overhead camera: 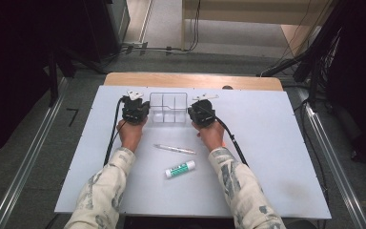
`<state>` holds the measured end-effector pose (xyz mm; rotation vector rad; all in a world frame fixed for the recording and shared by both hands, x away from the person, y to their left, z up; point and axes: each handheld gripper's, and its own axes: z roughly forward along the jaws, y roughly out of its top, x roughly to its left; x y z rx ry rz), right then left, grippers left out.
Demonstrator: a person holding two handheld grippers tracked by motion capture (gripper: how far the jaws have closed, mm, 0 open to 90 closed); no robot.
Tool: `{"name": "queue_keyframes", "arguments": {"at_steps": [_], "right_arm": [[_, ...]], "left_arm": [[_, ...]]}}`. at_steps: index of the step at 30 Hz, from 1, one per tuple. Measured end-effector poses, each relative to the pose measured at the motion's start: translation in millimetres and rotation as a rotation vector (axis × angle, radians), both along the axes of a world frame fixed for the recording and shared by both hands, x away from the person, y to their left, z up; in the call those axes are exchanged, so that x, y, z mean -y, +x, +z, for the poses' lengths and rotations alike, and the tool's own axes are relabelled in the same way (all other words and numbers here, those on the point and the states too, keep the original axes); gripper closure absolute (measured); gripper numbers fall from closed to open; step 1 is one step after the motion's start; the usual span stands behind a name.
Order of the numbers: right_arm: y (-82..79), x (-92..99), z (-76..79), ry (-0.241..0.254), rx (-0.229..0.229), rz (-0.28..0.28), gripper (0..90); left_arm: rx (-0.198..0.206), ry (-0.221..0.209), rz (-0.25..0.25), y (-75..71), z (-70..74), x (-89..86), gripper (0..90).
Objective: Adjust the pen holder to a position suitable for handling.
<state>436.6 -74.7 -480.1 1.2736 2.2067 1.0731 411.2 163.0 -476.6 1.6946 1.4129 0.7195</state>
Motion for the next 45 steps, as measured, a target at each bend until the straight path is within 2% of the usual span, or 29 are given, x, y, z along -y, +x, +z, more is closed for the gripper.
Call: {"name": "queue_keyframes", "arguments": {"at_steps": [3,4,8,9,11,12,13,15,18,22,23,25,26,27,28,29,30,31,32,33,34,35,37,38,39,40,42,44,45], "right_arm": [[-1.5,5.5,0.8,-0.016,-0.002,0.005,87.5],[-4.4,14.0,2.0,-0.026,-0.001,0.007,87.6],[-13.0,38.7,2.0,-0.012,-0.014,0.005,87.6],[-13.0,38.7,2.0,-0.012,-0.014,0.005,87.6],[-18.2,51.8,2.2,-0.016,-0.013,0.002,87.6],[-23.2,66.1,2.2,-0.010,-0.018,-0.012,87.6],[-25.4,73.2,1.9,-0.007,-0.019,-0.017,87.6],[-28.9,85.9,1.1,0.002,-0.027,-0.031,87.6],[-33.0,99.4,-0.2,0.002,-0.031,-0.035,87.6],[-34.6,102.0,-1.5,-0.007,-0.027,-0.028,87.5],[-35.9,100.8,-1.9,-0.027,-0.015,-0.028,84.6],[-38.4,103.0,-1.6,-0.053,0.017,-0.027,78.3],[-40.8,105.8,-0.8,-0.061,0.032,-0.029,77.0],[-43.5,109.6,0.4,-0.069,0.051,-0.036,74.1],[-46.6,114.4,2.3,-0.077,0.069,-0.041,70.7],[-50.1,119.8,4.5,-0.074,0.082,-0.044,68.0],[-53.3,126.0,6.7,-0.070,0.095,-0.047,64.2],[-56.5,132.1,8.7,-0.065,0.102,-0.056,57.0],[-59.2,138.4,10.6,-0.058,0.098,-0.065,52.7],[-59.2,138.4,10.6,-0.058,0.098,-0.065,52.7],[-65.2,151.3,12.4,-0.050,0.089,-0.075,42.1],[-68.5,157.4,12.8,-0.050,0.085,-0.084,37.9],[-72.3,163.9,12.7,-0.054,0.086,-0.087,34.6],[-81.2,176.3,12.0,-0.053,0.095,-0.094,31.3],[-81.2,176.3,12.0,-0.053,0.095,-0.094,31.3],[-89.7,187.3,10.9,-0.043,0.090,-0.102,27.4],[-96.8,196.9,9.3,-0.032,0.071,-0.106,25.7],[-101.1,201.2,8.3,-0.027,0.066,-0.111,25.2],[-110.0,209.7,6.1,-0.010,0.052,-0.111,24.7]], "left_arm": [[-0.013,-0.023,-0.028,-2.0,0.4,4.9,90.0],[-0.010,-0.004,-0.057,-6.6,0.6,13.5,90.0],[-0.018,0.002,-0.087,-12.7,1.8,29.5,90.0],[-0.017,0.004,-0.096,-14.6,2.2,35.6,90.0],[-0.024,0.008,-0.114,-18.3,3.3,48.4,90.0],[-0.023,0.010,-0.122,-20.6,4.3,55.5,90.0],[-0.016,0.042,-0.133,-26.4,6.3,70.1,90.0],[-0.019,0.051,-0.150,-31.5,7.7,82.2,90.0],[-0.022,0.061,-0.154,-35.0,8.4,91.8,90.0],[-0.012,0.061,-0.131,-34.6,7.4,92.7,90.0],[0.007,0.052,-0.110,-35.9,9.7,89.1,90.0],[0.014,0.041,-0.099,-37.3,11.9,84.9,89.9],[0.012,0.009,-0.088,-41.2,16.5,71.1,85.7],[0.012,0.009,-0.088,-41.2,16.5,71.1,81.0],[0.013,-0.031,-0.060,-48.4,19.6,52.5,74.6],[0.009,-0.061,-0.049,-52.4,19.9,42.6,65.1],[0.000,-0.070,-0.041,-56.7,19.6,33.0,51.9],[0.000,-0.070,-0.041,-56.7,19.6,33.0,41.0],[-0.004,-0.043,-0.022,-67.7,17.0,15.2,33.1],[-0.004,-0.043,-0.022,-67.7,17.0,15.2,29.0],[-0.007,-0.026,0.011,-80.3,12.5,-2.2,25.4],[-0.008,-0.021,0.027,-86.6,9.7,-10.5,22.7],[-0.006,-0.015,0.042,-93.0,6.6,-18.2,21.5],[-0.004,-0.002,0.073,-103.7,1.5,-30.9,19.2],[-0.004,-0.002,0.073,-103.7,1.5,-30.9,18.3],[0.003,0.017,0.100,-113.3,-0.4,-39.8,17.6],[0.022,0.050,0.111,-123.8,-1.5,-45.0,16.0],[0.029,0.050,0.111,-128.9,-2.3,-47.4,15.9],[0.023,0.043,0.119,-140.2,-4.1,-52.8,15.5]]}}
